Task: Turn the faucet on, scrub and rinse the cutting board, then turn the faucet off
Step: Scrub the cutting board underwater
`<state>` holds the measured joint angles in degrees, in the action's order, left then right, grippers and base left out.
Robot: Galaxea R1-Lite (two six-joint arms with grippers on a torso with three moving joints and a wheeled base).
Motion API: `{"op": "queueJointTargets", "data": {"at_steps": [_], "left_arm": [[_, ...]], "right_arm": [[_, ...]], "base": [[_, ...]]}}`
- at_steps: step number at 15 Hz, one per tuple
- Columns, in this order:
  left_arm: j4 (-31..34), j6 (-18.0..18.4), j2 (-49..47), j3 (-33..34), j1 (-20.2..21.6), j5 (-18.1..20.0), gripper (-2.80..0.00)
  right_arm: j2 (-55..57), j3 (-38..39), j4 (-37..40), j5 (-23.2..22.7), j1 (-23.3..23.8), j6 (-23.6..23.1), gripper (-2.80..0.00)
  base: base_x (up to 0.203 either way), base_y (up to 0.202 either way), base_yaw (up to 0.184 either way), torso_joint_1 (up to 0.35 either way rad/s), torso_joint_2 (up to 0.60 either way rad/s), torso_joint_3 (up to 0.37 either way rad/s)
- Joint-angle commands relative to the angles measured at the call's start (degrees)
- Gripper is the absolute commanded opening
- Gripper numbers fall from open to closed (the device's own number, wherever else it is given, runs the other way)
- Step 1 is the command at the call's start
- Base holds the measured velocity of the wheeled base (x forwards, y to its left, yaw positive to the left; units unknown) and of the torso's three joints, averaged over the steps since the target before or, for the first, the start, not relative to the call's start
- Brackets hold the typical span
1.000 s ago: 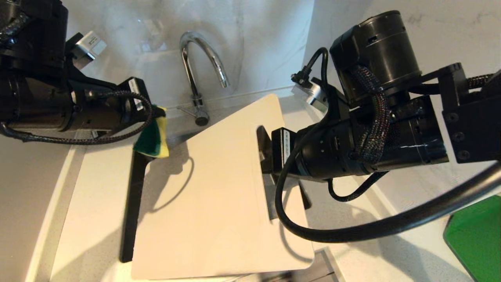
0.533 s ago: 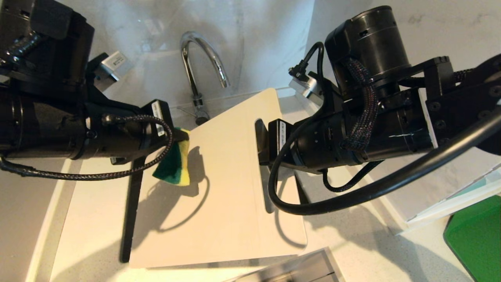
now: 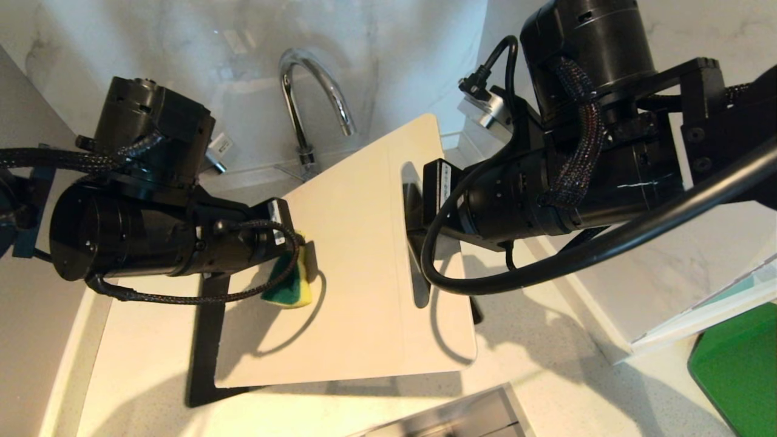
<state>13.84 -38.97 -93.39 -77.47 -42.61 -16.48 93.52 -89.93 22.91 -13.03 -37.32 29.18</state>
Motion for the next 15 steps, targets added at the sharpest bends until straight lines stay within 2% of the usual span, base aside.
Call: {"op": "queueJointTargets", "data": {"at_steps": [1, 3, 8, 11, 15], "left_arm": [[0.1, -0.3, -0.36, 1.85, 1.53, -0.04, -2.8], [-1.15, -0.25, 0.58, 5.22, 3.22, 0.26, -2.8], [-11.8, -0.09, 3.08, 19.34, 8.02, 1.03, -2.8], [-15.26, 1.82, 6.26, 25.48, 14.71, 4.98, -2.8], [-16.19, 5.51, 9.81, 28.15, 24.18, 10.13, -2.8]], "right_arm": [[-0.26, -0.07, -0.05, -0.24, -0.04, 0.17, -2.8], [-0.26, -0.35, -0.05, -0.24, -0.04, 0.17, -2.8], [-0.53, -0.51, -0.05, -0.24, 0.05, 0.17, -2.8], [-0.97, -0.42, 0.03, -0.24, 0.05, 0.17, -2.8], [-1.57, -0.51, 0.1, -0.24, 0.05, 0.17, -2.8]], "base": [[0.0, 0.0, 0.0, 0.0, 0.0, 0.0], [0.0, 0.0, 0.0, 0.0, 0.0, 0.0], [0.0, 0.0, 0.0, 0.0, 0.0, 0.0], [0.0, 0.0, 0.0, 0.0, 0.0, 0.0], [0.0, 0.0, 0.0, 0.0, 0.0, 0.0]]}}
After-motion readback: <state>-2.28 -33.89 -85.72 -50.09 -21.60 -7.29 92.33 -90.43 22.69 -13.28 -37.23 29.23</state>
